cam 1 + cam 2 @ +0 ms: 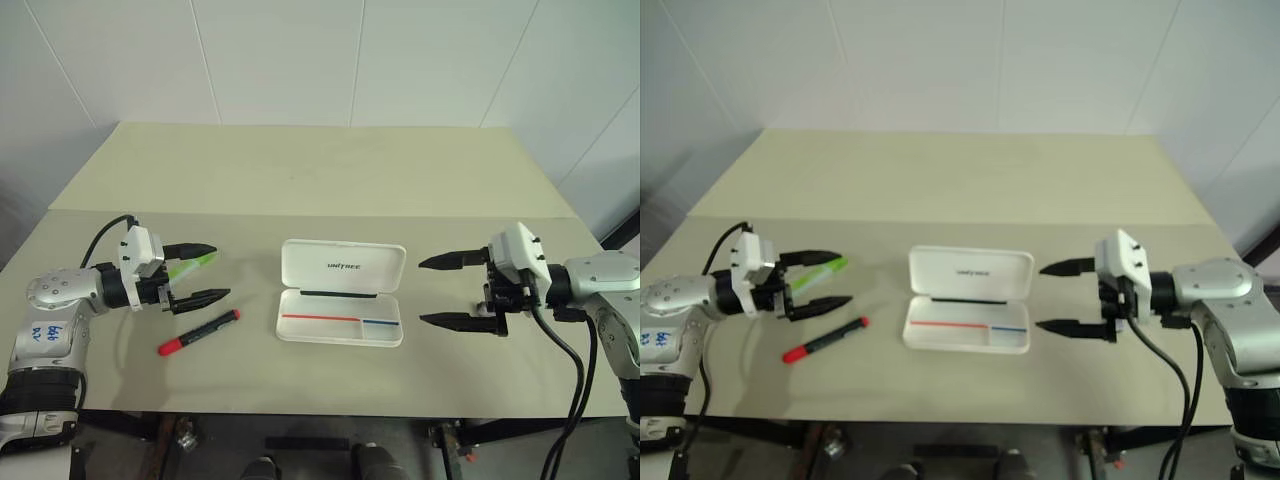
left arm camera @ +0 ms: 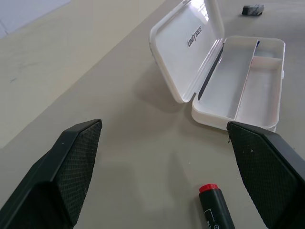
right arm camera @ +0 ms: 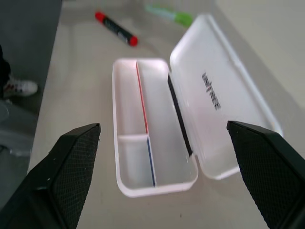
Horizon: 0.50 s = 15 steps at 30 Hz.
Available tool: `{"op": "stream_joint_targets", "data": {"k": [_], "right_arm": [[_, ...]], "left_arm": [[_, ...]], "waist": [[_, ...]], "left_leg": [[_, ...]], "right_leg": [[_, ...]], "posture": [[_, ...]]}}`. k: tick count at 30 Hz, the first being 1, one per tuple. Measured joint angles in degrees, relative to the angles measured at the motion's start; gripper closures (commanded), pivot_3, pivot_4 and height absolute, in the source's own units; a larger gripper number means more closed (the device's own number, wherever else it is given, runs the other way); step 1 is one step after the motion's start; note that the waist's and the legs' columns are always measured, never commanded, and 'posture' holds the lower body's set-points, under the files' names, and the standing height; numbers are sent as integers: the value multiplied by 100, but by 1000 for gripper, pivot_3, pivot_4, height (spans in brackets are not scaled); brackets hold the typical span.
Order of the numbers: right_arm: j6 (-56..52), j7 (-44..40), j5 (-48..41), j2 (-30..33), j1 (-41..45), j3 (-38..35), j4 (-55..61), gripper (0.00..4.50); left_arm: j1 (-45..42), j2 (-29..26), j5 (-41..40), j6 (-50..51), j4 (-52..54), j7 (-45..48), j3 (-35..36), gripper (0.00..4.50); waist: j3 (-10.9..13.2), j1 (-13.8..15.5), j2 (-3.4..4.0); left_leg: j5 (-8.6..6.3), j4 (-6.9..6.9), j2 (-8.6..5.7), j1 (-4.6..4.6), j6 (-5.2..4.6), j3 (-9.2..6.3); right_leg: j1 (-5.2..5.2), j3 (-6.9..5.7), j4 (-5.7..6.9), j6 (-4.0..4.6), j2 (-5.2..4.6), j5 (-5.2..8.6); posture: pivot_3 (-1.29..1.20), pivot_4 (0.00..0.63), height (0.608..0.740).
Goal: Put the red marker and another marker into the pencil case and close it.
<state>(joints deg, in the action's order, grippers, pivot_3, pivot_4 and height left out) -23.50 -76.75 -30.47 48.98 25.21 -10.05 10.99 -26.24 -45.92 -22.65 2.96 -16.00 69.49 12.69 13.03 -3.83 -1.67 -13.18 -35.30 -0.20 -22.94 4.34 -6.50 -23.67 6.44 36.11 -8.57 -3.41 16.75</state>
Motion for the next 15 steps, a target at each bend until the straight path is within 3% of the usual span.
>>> {"op": "stream_joint_targets", "data": {"k": [8,15], "right_arm": [[350,12,-120,-28,-277,-149,-93,18],[177,111,-440,-168,-104,-87,-39,18]], "left_arm": [[388,-285,-4,-13,-17,28,227,0],[1659,-364,-211,384,927,15,457,0]], "waist": [[0,54,0],[0,59,0]], "left_leg": [[0,1,1,-1,0,1],[0,3,5,0,0,2]], "right_leg": [[0,0,-6,0,0,0],[1,1,-8,4,-1,0]], "posture": [[0,150,740],[0,150,740]]}}
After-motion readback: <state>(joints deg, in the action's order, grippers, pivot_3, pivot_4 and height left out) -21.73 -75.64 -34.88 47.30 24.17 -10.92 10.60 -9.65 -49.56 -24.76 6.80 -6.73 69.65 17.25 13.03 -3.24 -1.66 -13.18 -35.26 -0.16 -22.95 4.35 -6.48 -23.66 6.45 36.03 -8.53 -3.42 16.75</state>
